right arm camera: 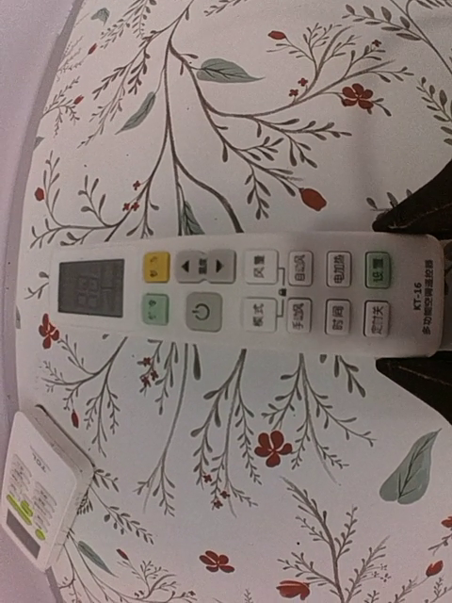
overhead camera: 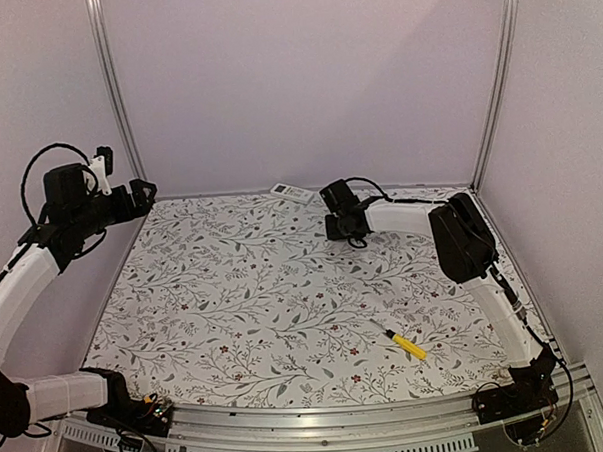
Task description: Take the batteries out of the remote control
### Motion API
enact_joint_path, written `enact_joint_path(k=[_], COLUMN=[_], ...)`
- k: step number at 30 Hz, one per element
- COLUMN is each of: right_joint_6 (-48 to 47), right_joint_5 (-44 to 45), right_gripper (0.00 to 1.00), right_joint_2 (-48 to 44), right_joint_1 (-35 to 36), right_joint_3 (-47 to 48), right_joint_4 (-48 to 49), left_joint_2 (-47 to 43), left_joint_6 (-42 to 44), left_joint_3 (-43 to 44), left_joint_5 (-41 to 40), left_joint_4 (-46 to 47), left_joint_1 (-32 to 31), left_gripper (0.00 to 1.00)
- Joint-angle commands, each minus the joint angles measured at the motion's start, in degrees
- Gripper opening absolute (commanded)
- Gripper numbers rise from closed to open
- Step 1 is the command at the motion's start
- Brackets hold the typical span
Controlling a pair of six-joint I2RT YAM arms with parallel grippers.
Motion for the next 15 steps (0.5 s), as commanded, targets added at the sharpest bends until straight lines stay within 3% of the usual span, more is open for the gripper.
enact_joint_path(k=[1,7,15], right_joint_6=[-0.2,-1.0,-3.2], right_joint_5=[-2.7,-12.0,-23.5], right_gripper=[0.21,0.19,0.19], right_joint_2=[-1.2,-11.5,-34.9], right_joint_1=[-0.1,-0.2,-0.4], right_joint_3=[0.6,-8.2,-32.9], right_joint_4=[1.1,7.2,19.6], left_joint_2=[0.0,0.0,-2.0], left_joint_6=[-0.1,1.7,4.4], left_joint_3=[-0.6,-1.2,-4.2], left_joint_5=[0.2,5.1,14.4], left_joint_4=[-0.4,1.0,6.4], left_joint_1=[0.5,0.4,-1.5], left_gripper=[1.0,1.0,1.0])
